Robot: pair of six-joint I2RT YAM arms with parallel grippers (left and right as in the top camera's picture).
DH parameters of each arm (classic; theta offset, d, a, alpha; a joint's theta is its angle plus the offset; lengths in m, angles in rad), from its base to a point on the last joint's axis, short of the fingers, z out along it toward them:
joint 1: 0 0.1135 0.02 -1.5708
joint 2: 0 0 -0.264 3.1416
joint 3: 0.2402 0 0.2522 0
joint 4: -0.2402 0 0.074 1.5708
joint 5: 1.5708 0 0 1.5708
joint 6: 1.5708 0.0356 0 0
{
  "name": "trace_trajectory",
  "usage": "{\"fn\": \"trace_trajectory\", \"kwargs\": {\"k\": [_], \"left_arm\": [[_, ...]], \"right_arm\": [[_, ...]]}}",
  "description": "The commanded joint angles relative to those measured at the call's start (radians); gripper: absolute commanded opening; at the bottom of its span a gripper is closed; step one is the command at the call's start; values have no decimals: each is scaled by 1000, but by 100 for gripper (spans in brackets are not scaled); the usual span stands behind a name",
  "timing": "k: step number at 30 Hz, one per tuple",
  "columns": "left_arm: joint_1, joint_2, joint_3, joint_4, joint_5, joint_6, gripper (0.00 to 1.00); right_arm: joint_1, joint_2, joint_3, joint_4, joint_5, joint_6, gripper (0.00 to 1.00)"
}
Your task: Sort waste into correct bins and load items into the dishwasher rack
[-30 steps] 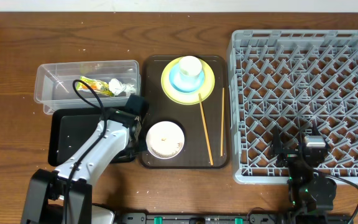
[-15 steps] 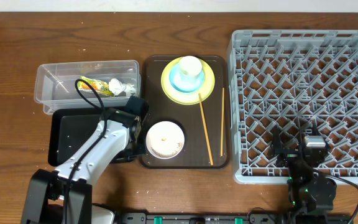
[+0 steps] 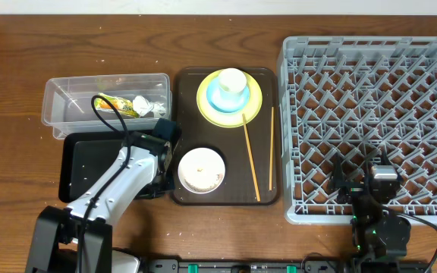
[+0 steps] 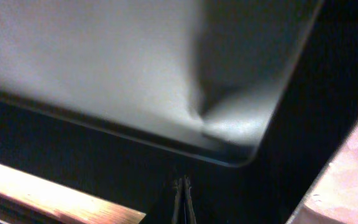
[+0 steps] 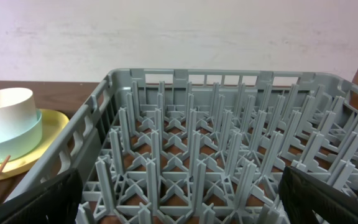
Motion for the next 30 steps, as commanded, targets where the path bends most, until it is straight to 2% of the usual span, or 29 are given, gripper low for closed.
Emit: {"fn": "trace_trajectory", "kwargs": {"k": [1, 10, 18, 30], "left_arm": [[4, 6, -10, -5, -49, 9, 6], [4, 6, -10, -5, -43, -25, 6], [4, 6, -10, 45, 144, 28, 6], [4, 6, -21, 11, 143, 29, 6]], "right_arm": [[4, 0, -2, -3, -4, 3, 99], [4, 0, -2, -3, -4, 3, 99], [4, 0, -2, -3, -4, 3, 99], [4, 0, -2, -3, -4, 3, 99]]}}
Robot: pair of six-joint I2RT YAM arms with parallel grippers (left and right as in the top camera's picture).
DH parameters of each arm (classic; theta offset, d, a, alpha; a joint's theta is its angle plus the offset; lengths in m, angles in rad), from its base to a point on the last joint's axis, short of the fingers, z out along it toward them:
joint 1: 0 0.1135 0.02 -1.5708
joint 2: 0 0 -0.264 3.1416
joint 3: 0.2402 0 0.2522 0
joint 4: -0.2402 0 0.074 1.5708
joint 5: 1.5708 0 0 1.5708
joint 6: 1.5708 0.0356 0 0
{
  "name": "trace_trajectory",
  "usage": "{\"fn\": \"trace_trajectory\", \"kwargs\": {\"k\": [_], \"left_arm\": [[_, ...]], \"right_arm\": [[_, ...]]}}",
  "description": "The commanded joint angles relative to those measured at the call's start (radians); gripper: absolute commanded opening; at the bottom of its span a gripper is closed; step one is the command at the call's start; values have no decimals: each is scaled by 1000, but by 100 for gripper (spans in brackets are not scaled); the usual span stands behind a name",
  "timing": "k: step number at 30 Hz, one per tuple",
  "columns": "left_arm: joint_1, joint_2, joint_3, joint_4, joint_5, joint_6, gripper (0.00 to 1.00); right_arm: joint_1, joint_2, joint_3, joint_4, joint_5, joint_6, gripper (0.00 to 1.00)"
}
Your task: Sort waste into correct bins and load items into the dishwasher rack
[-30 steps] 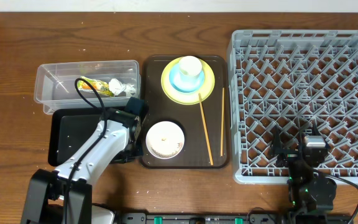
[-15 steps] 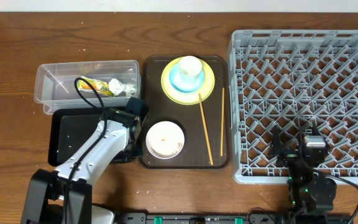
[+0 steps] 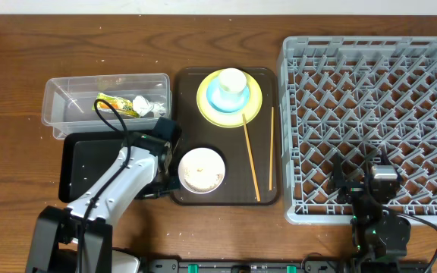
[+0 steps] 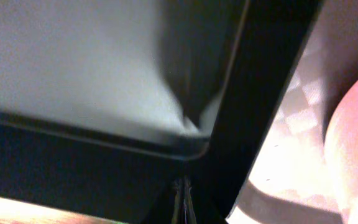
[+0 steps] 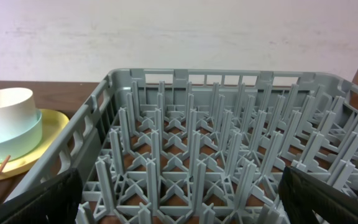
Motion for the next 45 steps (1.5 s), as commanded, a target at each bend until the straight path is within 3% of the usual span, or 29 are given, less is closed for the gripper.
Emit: {"fn": "trace_trajectory", "kwargs": {"k": [1, 14, 26, 45], "left_arm": [[4, 6, -16, -22, 7, 13, 6], [16, -3, 9, 34, -90, 22, 6], [33, -1, -2, 399, -163, 16, 6], [33, 0, -3, 414, -82, 6, 6]], "right_arm": [[4, 0, -2, -3, -4, 3, 99], [4, 0, -2, -3, -4, 3, 99], [4, 0, -2, -3, -4, 3, 99], [4, 0, -2, -3, -4, 3, 99]]}}
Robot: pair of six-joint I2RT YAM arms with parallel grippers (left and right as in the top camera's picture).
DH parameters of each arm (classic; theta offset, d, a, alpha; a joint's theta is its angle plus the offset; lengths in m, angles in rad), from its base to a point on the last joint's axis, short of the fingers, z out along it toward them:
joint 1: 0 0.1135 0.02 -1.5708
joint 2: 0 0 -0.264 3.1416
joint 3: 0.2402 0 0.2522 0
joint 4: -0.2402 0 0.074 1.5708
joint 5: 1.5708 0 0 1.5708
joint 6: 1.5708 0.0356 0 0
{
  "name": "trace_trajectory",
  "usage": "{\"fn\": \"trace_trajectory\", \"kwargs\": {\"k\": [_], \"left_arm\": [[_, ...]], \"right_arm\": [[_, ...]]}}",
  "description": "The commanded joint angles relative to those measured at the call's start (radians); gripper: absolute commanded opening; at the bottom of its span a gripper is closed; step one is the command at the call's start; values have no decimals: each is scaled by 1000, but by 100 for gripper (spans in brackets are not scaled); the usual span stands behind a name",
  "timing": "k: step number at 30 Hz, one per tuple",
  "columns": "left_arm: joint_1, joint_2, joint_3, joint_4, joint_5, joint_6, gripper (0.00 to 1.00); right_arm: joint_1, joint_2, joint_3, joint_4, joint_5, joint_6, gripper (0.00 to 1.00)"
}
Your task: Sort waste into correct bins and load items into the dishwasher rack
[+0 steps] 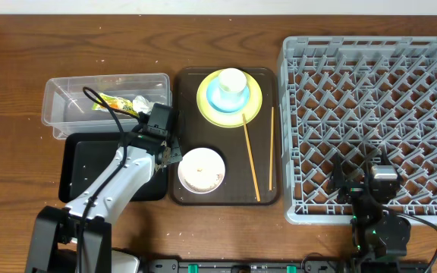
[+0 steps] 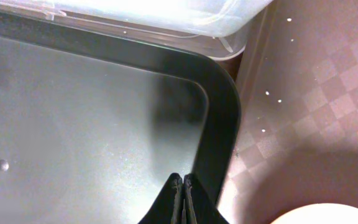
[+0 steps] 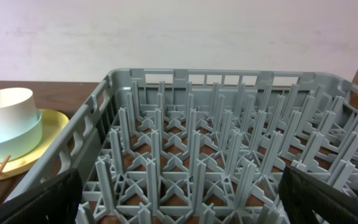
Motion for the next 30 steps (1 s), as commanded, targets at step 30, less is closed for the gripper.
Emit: {"fn": "trace_trajectory", "kwargs": {"k": [30], "left_arm": [[5, -44, 1, 3, 11, 53, 6]], "right_arm": [[4, 0, -2, -3, -4, 3, 99]]}}
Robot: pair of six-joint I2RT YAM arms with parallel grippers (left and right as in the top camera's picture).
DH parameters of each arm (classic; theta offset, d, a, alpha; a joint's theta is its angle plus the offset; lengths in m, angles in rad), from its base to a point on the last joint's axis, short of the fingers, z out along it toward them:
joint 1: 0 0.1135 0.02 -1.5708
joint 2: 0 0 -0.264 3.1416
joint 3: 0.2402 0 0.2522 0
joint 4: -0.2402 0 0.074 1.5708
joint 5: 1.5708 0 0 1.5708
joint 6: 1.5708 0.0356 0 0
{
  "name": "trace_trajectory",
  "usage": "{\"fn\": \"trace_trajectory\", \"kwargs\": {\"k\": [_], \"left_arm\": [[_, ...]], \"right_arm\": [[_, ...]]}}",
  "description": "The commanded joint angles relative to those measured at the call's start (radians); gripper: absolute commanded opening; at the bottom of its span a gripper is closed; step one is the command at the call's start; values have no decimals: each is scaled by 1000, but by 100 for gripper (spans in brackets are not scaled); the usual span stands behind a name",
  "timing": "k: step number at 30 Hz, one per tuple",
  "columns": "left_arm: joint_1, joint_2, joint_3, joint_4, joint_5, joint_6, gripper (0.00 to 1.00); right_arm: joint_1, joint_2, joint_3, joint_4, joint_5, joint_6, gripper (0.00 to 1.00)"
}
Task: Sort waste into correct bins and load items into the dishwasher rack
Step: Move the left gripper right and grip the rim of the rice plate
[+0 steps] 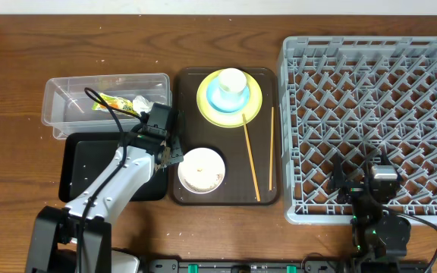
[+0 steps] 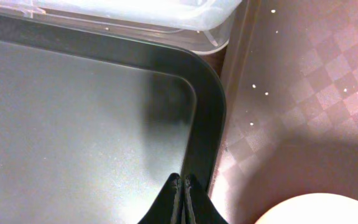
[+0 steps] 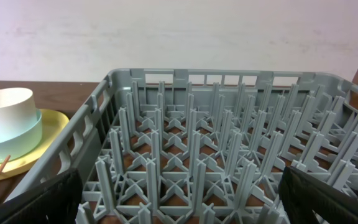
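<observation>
My left gripper (image 1: 174, 149) is shut and empty, hanging over the right rim of the black bin (image 1: 97, 171) beside the brown tray (image 1: 266, 186). Its fingertips (image 2: 183, 186) press together above the black bin's corner (image 2: 207, 106). On the tray sit a white paper bowl (image 1: 201, 169), a yellow plate (image 1: 253, 102) carrying a blue bowl and white cup (image 1: 231, 82), and two chopsticks (image 1: 250, 158). The clear bin (image 1: 63, 106) holds a wrapper (image 1: 116, 104). My right gripper (image 3: 179, 205) is open at the near edge of the grey dishwasher rack (image 3: 216, 130).
The grey rack (image 1: 378, 114) fills the right side of the table. The clear bin's wall (image 2: 135, 15) shows at the top of the left wrist view, and the paper bowl's rim (image 2: 309, 211) at the bottom right. Bare wood lies beyond the bins.
My left gripper has shifted slightly toward the tray and the paper bowl; more of the bowl's rim shows in the wrist view. It stays shut. The right arm has not moved.
My left gripper was first low at the near right corner of the black bin, shut. It then sat close to the bin's right rim beside the bowl. By a second ago it was higher, near the clear bin's corner, and now it hangs slightly nearer the tray.
</observation>
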Motion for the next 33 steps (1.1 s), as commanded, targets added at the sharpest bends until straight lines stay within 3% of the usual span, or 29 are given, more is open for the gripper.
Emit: {"fn": "trace_trajectory", "kwargs": {"k": [1, 7, 12, 16, 22, 28, 33], "left_arm": [[3, -58, 2, 1, -23, 19, 6], [2, -203, 2, -4, -7, 18, 7], [-23, -316, 2, -48, 251, 17, 7], [-87, -335, 2, -77, 360, -10, 7], [-244, -317, 1, -82, 333, -76, 7], [-412, -295, 0, -73, 70, -152, 7], [-502, -246, 0, -24, 0, -151, 14]], "right_arm": [[4, 0, -2, -3, -4, 3, 99], [4, 0, -2, -3, -4, 3, 99], [4, 0, -2, -3, -4, 3, 99], [4, 0, -2, -3, -4, 3, 99], [4, 0, -2, -3, -4, 3, 99], [4, 0, -2, -3, -4, 3, 99], [4, 0, -2, -3, -4, 3, 99]]}}
